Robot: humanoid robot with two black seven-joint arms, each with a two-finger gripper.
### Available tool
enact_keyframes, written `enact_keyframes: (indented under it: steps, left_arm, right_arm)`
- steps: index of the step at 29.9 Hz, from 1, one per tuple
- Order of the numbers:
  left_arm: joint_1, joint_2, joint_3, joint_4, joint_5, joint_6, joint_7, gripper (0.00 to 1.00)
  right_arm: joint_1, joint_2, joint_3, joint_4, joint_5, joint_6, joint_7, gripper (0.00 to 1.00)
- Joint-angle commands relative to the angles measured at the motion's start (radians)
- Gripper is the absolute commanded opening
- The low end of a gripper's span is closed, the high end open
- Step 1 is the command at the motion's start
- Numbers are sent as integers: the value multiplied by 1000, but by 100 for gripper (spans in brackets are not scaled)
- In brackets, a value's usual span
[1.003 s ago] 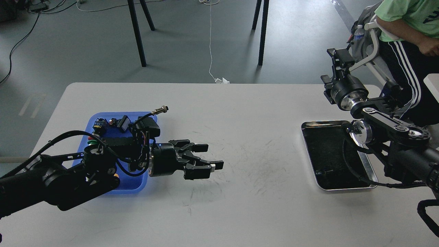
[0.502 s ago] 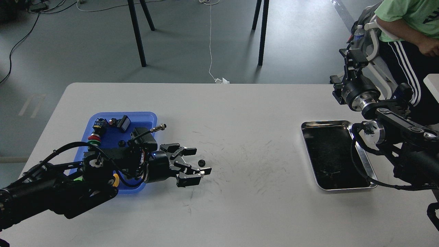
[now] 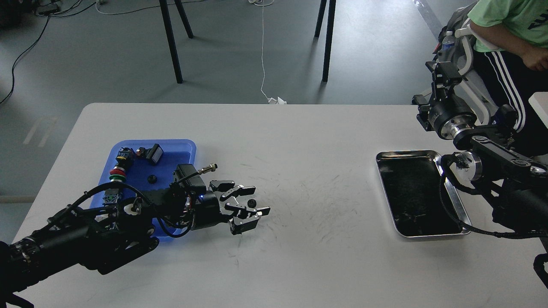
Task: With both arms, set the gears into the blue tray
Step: 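Grasp the black part on the table with the left gripper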
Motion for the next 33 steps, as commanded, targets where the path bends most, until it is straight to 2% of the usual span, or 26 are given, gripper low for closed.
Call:
enact_keyframes:
  steps: [1,4,15,17,25,30,33]
  left_arm:
    - [1,-1,7,11,39,16,0,69]
    - [2,1,10,18,53,21,0,64]
    - [14,-4,38,75,68,53,0,62]
    - [13,-4,39,77,67,58,0,55]
    - [13,-7,41,77,68,64,0,48]
    - [14,-13,42,78,70,64,0,38]
    - [16,-16,42,95,70,64,0,38]
  right_arm:
    - [-1,2,-3,0,0,0,1,97]
    - [-1,2,-3,0,0,0,3,97]
    - [-1,0,-5,2,-2,0,3,97]
    - [-1,0,-7,2,-3,0,3,97]
    - [-2,2,-8,2,-3,0,4,97]
    - [-2,0,-13,2,-3,0,4,97]
    - [-2,0,-13,2,-5,0,4,97]
